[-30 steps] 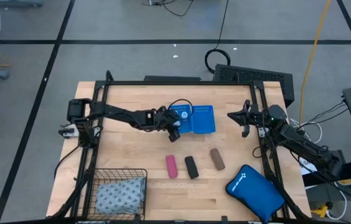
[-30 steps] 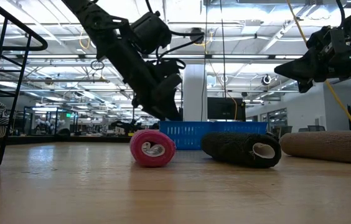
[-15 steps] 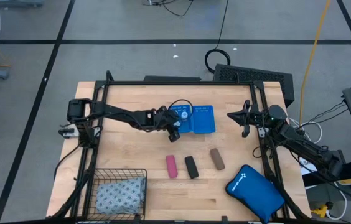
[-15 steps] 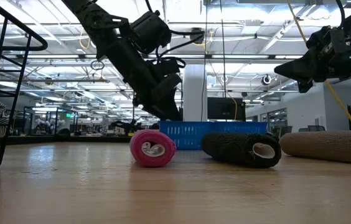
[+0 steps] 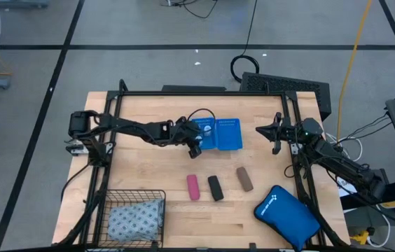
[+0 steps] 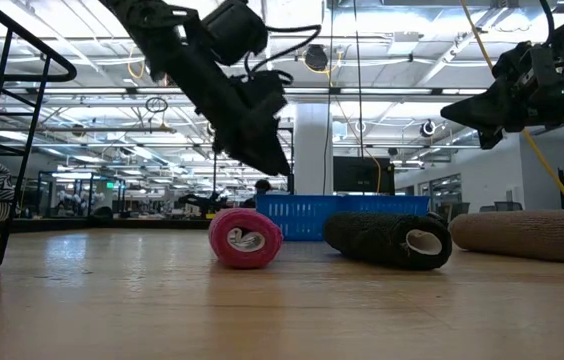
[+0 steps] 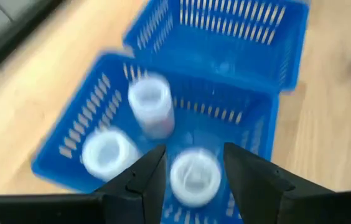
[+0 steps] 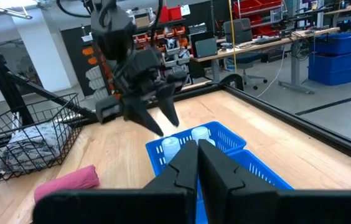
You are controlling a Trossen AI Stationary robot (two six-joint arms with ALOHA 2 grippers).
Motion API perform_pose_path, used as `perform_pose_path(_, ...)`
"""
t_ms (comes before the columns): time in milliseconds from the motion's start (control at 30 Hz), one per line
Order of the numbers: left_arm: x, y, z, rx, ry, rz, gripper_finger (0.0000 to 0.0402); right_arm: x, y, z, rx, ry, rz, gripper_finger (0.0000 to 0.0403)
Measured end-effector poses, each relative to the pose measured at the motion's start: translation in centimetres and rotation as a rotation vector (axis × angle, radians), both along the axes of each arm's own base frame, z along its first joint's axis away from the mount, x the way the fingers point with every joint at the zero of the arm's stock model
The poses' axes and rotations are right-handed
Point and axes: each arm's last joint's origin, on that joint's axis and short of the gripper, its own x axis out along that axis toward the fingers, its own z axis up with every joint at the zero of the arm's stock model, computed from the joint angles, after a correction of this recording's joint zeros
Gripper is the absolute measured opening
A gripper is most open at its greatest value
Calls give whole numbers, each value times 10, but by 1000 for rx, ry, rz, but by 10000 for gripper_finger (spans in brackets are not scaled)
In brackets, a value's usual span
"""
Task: Pick & place medical supplies in basket/bin
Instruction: Put the brown bandage into the right blue bin
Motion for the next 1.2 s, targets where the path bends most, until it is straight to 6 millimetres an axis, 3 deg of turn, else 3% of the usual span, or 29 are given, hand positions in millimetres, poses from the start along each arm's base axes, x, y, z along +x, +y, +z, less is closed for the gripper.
perform_pose_path(167, -15, -3, 31, -2, -35, 2, 181, 0, 0, 0, 3, 4, -1, 4)
perform_pose_path(300, -40, -6, 71, 6, -102, 1, 190, 1, -1, -1, 4, 5, -1, 4)
perform_pose_path(533, -111, -16, 151, 18, -317, 2, 204, 1, -1, -1, 5, 6, 0, 4)
perform_pose_path(733, -176, -25, 199, 29, -562, -6, 196, 1, -1, -1, 5, 6, 0, 4)
perform_pose_path(967, -243, -34, 228, 42, -784, -29, 180, 1, -1, -1, 5, 6, 0, 4)
perform_pose_path(1200, -298, -39, 225, 70, -800, -47, 171, 1, -1, -1, 5, 7, 0, 4)
